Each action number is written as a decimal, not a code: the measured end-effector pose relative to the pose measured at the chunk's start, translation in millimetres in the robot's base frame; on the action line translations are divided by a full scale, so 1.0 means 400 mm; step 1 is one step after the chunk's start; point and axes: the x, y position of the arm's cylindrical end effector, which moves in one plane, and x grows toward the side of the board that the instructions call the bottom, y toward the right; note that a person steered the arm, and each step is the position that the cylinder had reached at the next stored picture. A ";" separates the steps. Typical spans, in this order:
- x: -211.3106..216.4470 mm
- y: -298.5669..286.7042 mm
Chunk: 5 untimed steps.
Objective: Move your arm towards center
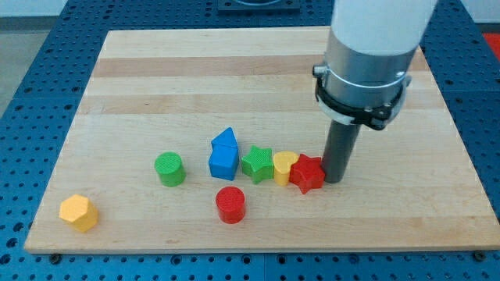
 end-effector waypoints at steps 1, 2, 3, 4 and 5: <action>-0.013 -0.056; -0.018 -0.106; -0.018 -0.106; -0.072 0.016; -0.167 0.045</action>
